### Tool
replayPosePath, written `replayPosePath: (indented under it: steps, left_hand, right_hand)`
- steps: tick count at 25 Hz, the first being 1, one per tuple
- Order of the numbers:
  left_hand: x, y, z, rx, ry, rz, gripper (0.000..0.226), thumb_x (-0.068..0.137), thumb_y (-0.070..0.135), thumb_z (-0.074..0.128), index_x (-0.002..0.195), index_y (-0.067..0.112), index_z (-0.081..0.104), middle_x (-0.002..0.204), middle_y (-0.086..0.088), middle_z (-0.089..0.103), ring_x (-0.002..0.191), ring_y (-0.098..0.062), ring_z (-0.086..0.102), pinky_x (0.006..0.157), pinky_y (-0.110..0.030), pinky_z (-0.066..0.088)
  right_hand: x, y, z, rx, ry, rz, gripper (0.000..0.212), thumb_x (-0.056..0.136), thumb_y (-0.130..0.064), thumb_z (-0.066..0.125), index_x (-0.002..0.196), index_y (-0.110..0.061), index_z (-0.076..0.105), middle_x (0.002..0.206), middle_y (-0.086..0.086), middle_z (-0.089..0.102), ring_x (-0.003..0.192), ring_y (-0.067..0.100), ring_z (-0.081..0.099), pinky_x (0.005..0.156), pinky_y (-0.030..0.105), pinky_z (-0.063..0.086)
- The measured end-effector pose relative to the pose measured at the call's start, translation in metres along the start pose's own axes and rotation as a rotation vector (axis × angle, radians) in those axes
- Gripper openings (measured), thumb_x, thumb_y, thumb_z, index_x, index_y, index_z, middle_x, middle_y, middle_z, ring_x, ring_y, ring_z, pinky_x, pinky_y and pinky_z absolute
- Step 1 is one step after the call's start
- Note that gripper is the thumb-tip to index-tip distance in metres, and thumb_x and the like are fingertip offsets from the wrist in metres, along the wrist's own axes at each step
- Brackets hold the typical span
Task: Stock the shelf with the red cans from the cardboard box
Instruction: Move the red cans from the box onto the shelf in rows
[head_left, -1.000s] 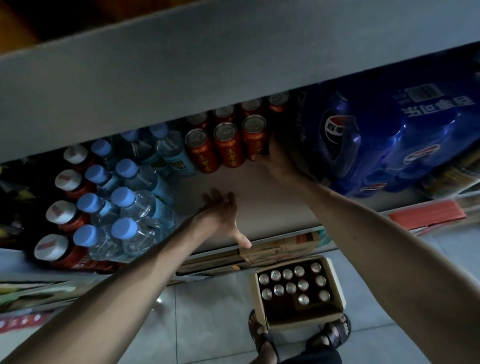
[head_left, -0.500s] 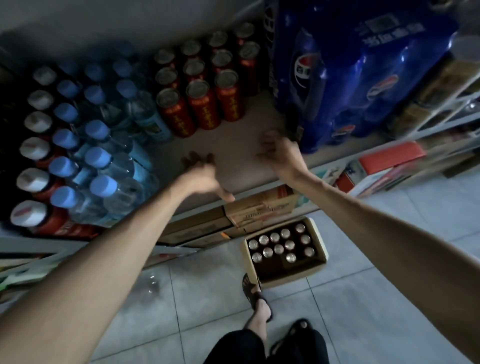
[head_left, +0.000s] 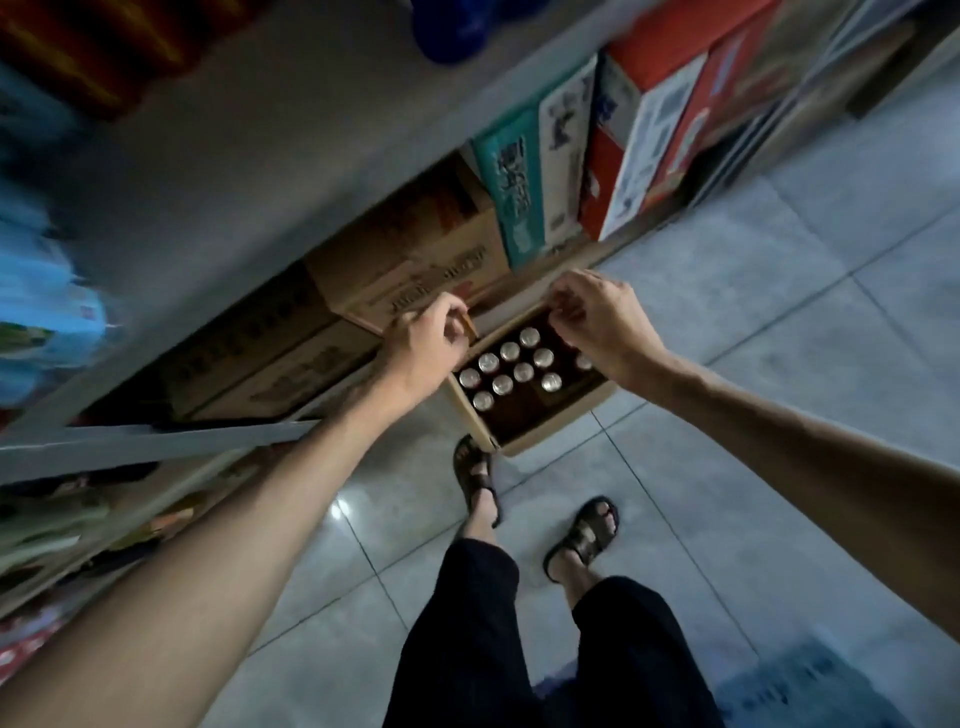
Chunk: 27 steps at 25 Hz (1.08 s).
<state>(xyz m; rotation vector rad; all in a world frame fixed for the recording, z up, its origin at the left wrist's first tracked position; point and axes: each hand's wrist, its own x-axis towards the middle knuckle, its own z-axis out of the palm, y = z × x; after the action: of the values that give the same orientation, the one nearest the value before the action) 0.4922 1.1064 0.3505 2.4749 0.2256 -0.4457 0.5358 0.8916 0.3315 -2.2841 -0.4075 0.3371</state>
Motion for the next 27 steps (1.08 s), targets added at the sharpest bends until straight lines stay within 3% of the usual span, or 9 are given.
replayPosePath:
  steps: [3, 6, 9, 13, 16, 18, 20, 24, 27]
  left_hand:
    - [0.038, -0.059, 0.09, -0.195, -0.275, -0.373, 0.024, 0.088, 0.004, 0.064, 0.111, 0.0, 0.056, 0.094, -0.013, 0.061, 0.073, -0.023, 0.059, 0.057, -0.026, 0.041]
    - [0.077, -0.135, 0.19, -0.251, -0.335, -0.604, 0.021, 0.089, 0.008, 0.063, 0.1, 0.014, 0.046, 0.086, -0.008, 0.055, 0.059, -0.014, 0.051, 0.051, -0.025, 0.038]
    - [0.104, -0.208, 0.267, -0.288, -0.33, -0.707, 0.027, 0.088, 0.016, 0.064, 0.106, 0.02, 0.045, 0.092, -0.007, 0.053, 0.08, -0.022, 0.056, 0.065, -0.03, 0.046]
    - [0.136, -0.3, 0.35, -0.354, -0.319, -0.744, 0.038, 0.079, 0.018, 0.067, 0.112, 0.01, 0.052, 0.111, -0.012, 0.061, 0.101, -0.031, 0.059, 0.074, -0.036, 0.056]
    - [0.156, -0.33, 0.372, -0.521, -0.3, -0.808, 0.033, 0.085, 0.011, 0.064, 0.115, 0.006, 0.051, 0.112, -0.02, 0.062, 0.112, -0.038, 0.061, 0.094, -0.05, 0.053]
    - [0.168, -0.343, 0.376, -0.641, -0.292, -0.847, 0.018, 0.09, 0.007, 0.059, 0.106, 0.008, 0.051, 0.101, -0.02, 0.061, 0.11, -0.043, 0.062, 0.095, -0.054, 0.051]
    - [0.173, -0.353, 0.373, -0.653, -0.313, -0.846, 0.021, 0.091, 0.004, 0.059, 0.108, 0.008, 0.048, 0.108, -0.021, 0.055, 0.107, -0.047, 0.061, 0.095, -0.055, 0.05]
    - [0.174, -0.359, 0.37, -0.724, -0.353, -0.851, 0.019, 0.088, 0.004, 0.063, 0.101, 0.011, 0.05, 0.121, -0.02, 0.05, 0.108, -0.048, 0.06, 0.097, -0.054, 0.05]
    - [0.169, -0.359, 0.361, -0.757, -0.345, -0.84, 0.03, 0.091, 0.006, 0.061, 0.12, 0.008, 0.051, 0.122, -0.017, 0.048, 0.103, -0.044, 0.062, 0.098, -0.047, 0.051]
  right_hand:
    - [-0.013, 0.089, 0.056, -0.076, -0.141, 0.207, 0.021, 0.08, -0.008, 0.068, 0.1, -0.013, 0.07, 0.097, 0.006, 0.068, 0.089, 0.023, 0.062, 0.071, 0.028, 0.044]
    - [-0.011, 0.179, 0.146, -0.166, -0.343, 0.276, 0.027, 0.079, -0.017, 0.069, 0.106, -0.017, 0.066, 0.099, 0.005, 0.068, 0.088, 0.026, 0.063, 0.069, 0.031, 0.047]
    - [0.001, 0.247, 0.244, -0.279, -0.557, 0.221, 0.056, 0.077, -0.029, 0.074, 0.128, -0.019, 0.054, 0.119, 0.004, 0.061, 0.111, 0.026, 0.057, 0.084, 0.037, 0.051]
    - [0.027, 0.32, 0.384, -0.439, -0.595, 0.031, 0.092, 0.075, -0.033, 0.078, 0.151, -0.018, 0.028, 0.148, 0.006, 0.04, 0.135, 0.025, 0.038, 0.103, 0.037, 0.04]
    - [0.05, 0.346, 0.448, -0.567, -0.489, -0.129, 0.081, 0.082, -0.025, 0.069, 0.152, -0.013, 0.029, 0.15, 0.012, 0.037, 0.135, 0.028, 0.038, 0.111, 0.037, 0.033]
    - [0.062, 0.364, 0.476, -0.658, -0.432, -0.243, 0.059, 0.092, -0.019, 0.053, 0.148, -0.011, 0.035, 0.143, 0.015, 0.042, 0.128, 0.031, 0.045, 0.109, 0.039, 0.034]
    - [0.069, 0.379, 0.49, -0.71, -0.431, -0.282, 0.048, 0.095, -0.016, 0.04, 0.143, -0.011, 0.041, 0.136, 0.016, 0.046, 0.12, 0.032, 0.051, 0.107, 0.041, 0.035]
    - [0.08, 0.389, 0.497, -0.718, -0.439, -0.267, 0.061, 0.085, -0.021, 0.021, 0.138, -0.014, 0.049, 0.13, 0.019, 0.049, 0.111, 0.033, 0.058, 0.12, 0.044, 0.016]
    - [0.077, 0.384, 0.496, -0.679, -0.44, -0.241, 0.056, 0.086, -0.015, 0.026, 0.134, -0.009, 0.053, 0.12, 0.022, 0.051, 0.106, 0.035, 0.06, 0.122, 0.044, 0.011]
